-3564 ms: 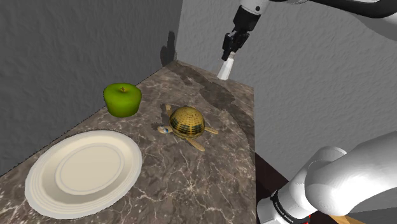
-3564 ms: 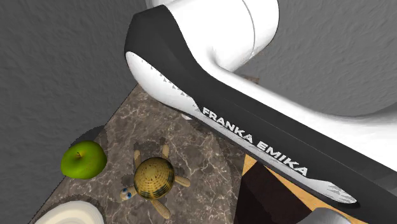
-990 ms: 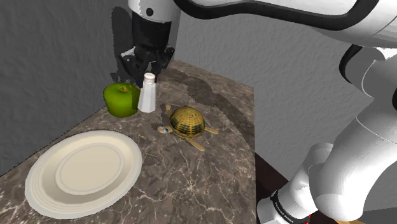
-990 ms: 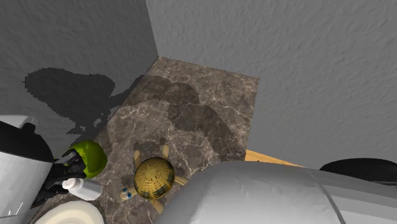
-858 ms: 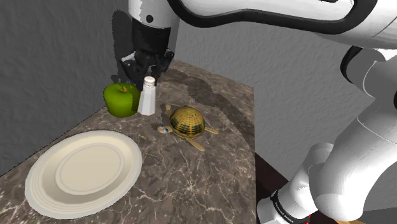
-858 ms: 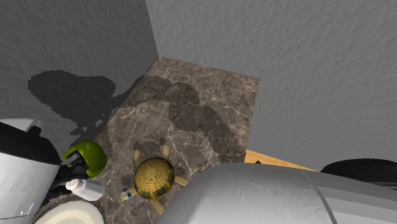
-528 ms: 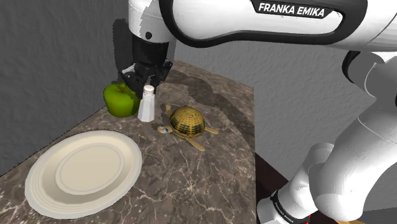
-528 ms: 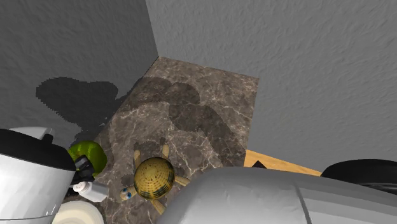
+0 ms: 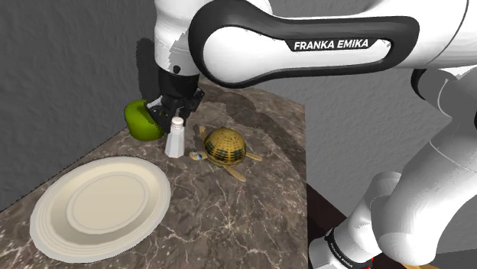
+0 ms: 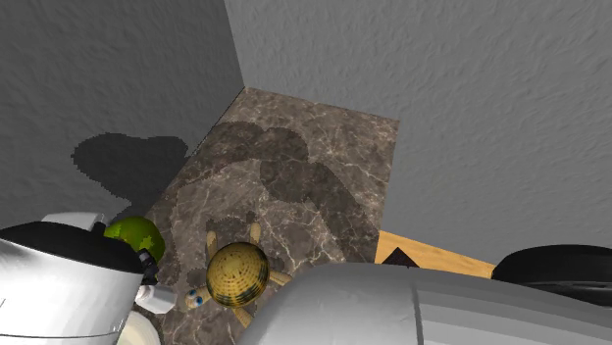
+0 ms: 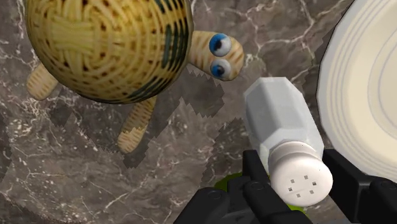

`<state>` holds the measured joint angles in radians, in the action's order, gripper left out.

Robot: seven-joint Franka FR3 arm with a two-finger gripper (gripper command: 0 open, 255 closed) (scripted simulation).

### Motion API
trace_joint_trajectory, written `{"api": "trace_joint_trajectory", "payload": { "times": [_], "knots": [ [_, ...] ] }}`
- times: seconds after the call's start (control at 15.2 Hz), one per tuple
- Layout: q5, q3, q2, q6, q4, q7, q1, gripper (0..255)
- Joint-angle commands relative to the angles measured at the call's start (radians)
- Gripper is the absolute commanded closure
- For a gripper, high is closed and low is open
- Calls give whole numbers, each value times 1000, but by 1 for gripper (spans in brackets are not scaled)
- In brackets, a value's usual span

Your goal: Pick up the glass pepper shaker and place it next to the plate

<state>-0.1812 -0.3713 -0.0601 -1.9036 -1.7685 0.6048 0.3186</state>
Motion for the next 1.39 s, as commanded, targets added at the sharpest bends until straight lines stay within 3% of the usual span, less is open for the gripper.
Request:
{"api": "trace_joint_trajectory", "payload": {
  "times": [0.0, 0.26, 0.73, 0.79, 1.12, 1.32],
  "knots": [
    [-2, 0, 0, -27, -26, 5, 0, 255],
    [-9, 1, -8, -81, -75, 15, -1, 255],
    [-9, 1, -8, -81, -75, 15, -1, 255],
    [-9, 1, -8, -81, -75, 15, -1, 0],
    [-9, 1, -8, -81, -75, 15, -1, 0],
    [5, -4, 13, 13, -1, 6, 4, 0]
  ]
}}
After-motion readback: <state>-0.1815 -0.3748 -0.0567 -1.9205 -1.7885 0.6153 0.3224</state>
